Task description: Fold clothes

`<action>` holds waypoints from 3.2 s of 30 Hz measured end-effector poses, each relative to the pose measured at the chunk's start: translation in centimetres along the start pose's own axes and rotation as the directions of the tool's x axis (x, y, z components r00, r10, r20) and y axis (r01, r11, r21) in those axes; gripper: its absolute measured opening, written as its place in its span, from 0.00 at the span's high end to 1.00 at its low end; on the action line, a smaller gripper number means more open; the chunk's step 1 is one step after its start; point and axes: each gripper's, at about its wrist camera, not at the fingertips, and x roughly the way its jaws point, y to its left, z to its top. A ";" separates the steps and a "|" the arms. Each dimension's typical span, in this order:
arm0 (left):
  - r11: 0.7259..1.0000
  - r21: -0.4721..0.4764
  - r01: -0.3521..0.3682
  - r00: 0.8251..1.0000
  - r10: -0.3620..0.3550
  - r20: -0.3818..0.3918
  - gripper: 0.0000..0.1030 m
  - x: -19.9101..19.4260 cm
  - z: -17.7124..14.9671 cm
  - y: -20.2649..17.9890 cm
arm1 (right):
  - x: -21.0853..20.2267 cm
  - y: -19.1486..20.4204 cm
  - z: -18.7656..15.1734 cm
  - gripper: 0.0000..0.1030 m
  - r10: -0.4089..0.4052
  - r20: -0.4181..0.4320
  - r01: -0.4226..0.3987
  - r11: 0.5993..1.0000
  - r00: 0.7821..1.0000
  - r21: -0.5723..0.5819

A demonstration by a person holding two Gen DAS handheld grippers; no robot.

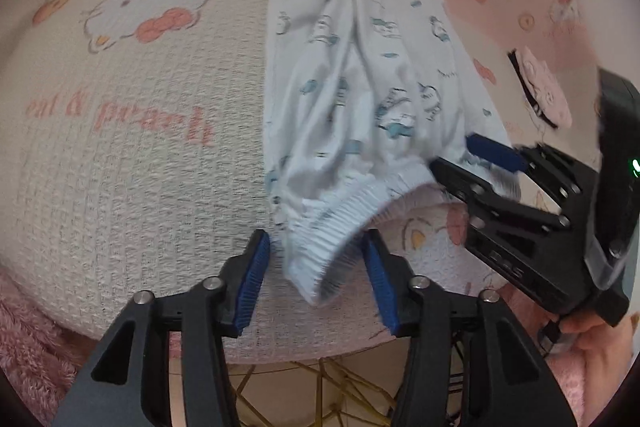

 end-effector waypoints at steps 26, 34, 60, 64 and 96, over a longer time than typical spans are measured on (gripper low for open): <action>0.974 0.226 -0.028 0.987 -0.009 0.159 0.84 -6.2 1.7 -5.3 | -5.6 -6.7 1.3 0.94 0.026 0.305 -0.115 0.954 0.952 0.278; 0.974 0.224 -0.025 0.988 -0.011 0.157 0.84 -6.7 2.5 -5.4 | -4.6 -0.6 1.3 0.57 0.365 0.188 -0.365 0.930 0.912 -0.038; 0.993 0.113 0.035 0.987 -0.051 0.150 0.84 -7.1 1.9 -2.2 | -3.8 1.4 2.0 0.53 0.388 0.130 -0.368 0.917 0.913 -0.157; 0.996 0.069 0.065 0.982 -0.076 0.175 0.84 -8.3 2.2 -1.1 | -4.7 0.7 1.4 0.53 0.411 0.099 -0.392 0.905 0.906 -0.165; 0.992 -0.012 0.126 0.991 -0.125 0.055 0.58 -0.7 3.8 -5.7 | -7.7 -10.1 3.1 0.91 -0.137 0.428 -0.072 0.897 0.893 0.437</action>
